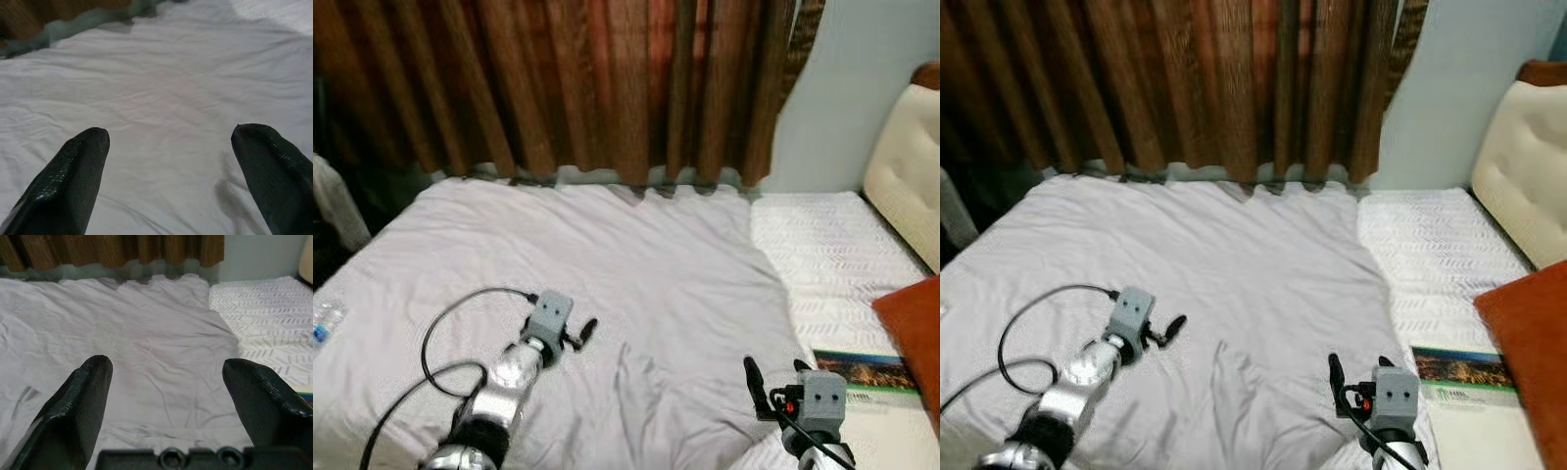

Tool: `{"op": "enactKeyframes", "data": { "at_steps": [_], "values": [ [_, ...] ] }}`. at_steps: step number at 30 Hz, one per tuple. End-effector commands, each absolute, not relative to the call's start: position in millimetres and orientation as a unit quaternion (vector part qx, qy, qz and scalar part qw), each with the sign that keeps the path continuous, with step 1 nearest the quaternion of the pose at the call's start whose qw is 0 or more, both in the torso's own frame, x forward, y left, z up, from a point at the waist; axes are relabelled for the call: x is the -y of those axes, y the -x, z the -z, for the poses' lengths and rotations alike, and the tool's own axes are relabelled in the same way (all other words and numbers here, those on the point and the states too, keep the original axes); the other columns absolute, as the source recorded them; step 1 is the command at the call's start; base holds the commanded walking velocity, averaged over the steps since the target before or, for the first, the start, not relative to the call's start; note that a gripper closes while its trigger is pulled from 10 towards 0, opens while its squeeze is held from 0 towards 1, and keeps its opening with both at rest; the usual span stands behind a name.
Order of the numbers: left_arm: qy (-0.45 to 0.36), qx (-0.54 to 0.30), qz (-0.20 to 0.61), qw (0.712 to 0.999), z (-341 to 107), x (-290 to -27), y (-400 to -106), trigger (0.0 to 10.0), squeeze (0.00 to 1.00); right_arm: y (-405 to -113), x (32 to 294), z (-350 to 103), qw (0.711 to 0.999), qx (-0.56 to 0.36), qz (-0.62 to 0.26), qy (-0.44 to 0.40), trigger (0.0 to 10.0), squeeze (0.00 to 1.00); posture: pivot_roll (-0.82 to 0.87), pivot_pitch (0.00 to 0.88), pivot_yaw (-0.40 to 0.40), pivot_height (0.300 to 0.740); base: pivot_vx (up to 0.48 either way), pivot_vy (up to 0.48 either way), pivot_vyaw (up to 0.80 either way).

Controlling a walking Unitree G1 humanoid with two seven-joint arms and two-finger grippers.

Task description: Clean up the room

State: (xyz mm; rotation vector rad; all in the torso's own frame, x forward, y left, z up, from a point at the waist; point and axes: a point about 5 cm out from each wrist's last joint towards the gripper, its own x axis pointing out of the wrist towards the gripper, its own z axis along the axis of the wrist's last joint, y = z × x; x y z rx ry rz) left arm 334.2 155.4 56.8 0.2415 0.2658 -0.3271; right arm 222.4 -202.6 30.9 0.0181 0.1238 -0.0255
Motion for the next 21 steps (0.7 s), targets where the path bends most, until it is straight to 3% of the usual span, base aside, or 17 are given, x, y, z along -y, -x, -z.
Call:
{"op": "enactKeyframes", "data": {
  "at_steps": [1, 2, 3, 5, 7, 8, 12, 14, 21],
  "values": [
    [-0.114, -0.165, 0.123, 0.972, -46.5, -176.4, -329.8, 10.0, 0.00, -216.7, 188.2, -38.1, 0.998, -0.053, -0.009, -0.013, 10.0, 0.00, -0.16, 0.156, 0.023, 0.740, 0.000, 0.000, 0.00],
    [-0.108, -0.164, 0.117, 0.974, -47.9, -178.1, -331.3, 10.0, 0.00, -212.3, 185.8, -41.1, 0.999, -0.050, -0.013, -0.012, 10.0, 0.00, -0.16, 0.156, 0.023, 0.740, 0.000, 0.000, 0.00],
    [-0.099, -0.160, 0.114, 0.975, -50.5, -177.6, -334.3, 10.0, 0.00, -206.2, 182.2, -44.8, 0.998, -0.050, -0.020, -0.013, 10.0, 0.00, -0.21, 0.238, 0.010, 0.740, 0.000, 0.000, 0.00],
    [-0.090, -0.148, 0.106, 0.979, -56.7, -173.7, -340.9, 10.0, 0.00, -196.3, 176.8, -50.7, 0.998, -0.049, -0.029, -0.008, 10.0, 0.00, -0.25, 0.301, 0.003, 0.740, 0.000, 0.000, 0.00],
    [-0.087, -0.143, 0.105, 0.980, -59.0, -172.2, -343.1, 10.0, 0.00, -192.8, 175.5, -53.6, 0.998, -0.047, -0.032, -0.006, 10.0, 0.00, -0.25, 0.301, 0.003, 0.740, 0.000, 0.000, 0.00],
    [-0.066, -0.135, 0.119, 0.981, -67.8, -158.4, -351.8, 10.0, 0.00, -174.2, 172.6, -63.1, 0.998, -0.047, -0.043, 0.003, 10.0, 0.00, -0.31, 0.441, -0.020, 0.740, 0.000, 0.000, 0.00],
    [-0.048, -0.125, 0.117, 0.984, -77.3, -151.1, -359.3, 10.0, 0.00, -148.1, 172.2, -75.1, 0.997, -0.058, -0.041, 0.004, 10.0, 0.00, -0.35, 0.502, -0.035, 0.740, 0.000, 0.000, 0.00],
    [-0.039, -0.106, 0.106, 0.988, -88.2, -152.0, -366.1, 10.0, 0.00, -113.8, 165.6, -87.1, 0.996, -0.084, -0.032, -0.009, 10.0, 0.00, -0.40, 0.570, -0.051, 0.740, 0.000, 0.000, 0.00],
    [0.013, -0.113, 0.091, 0.989, -85.5, -156.4, -365.1, 10.0, 0.00, -76.9, 152.2, -100.6, 0.991, -0.123, -0.034, -0.024, 10.0, 0.00, -0.42, 0.636, -0.048, 0.740, 0.000, 0.000, 0.00]
  ]
}}
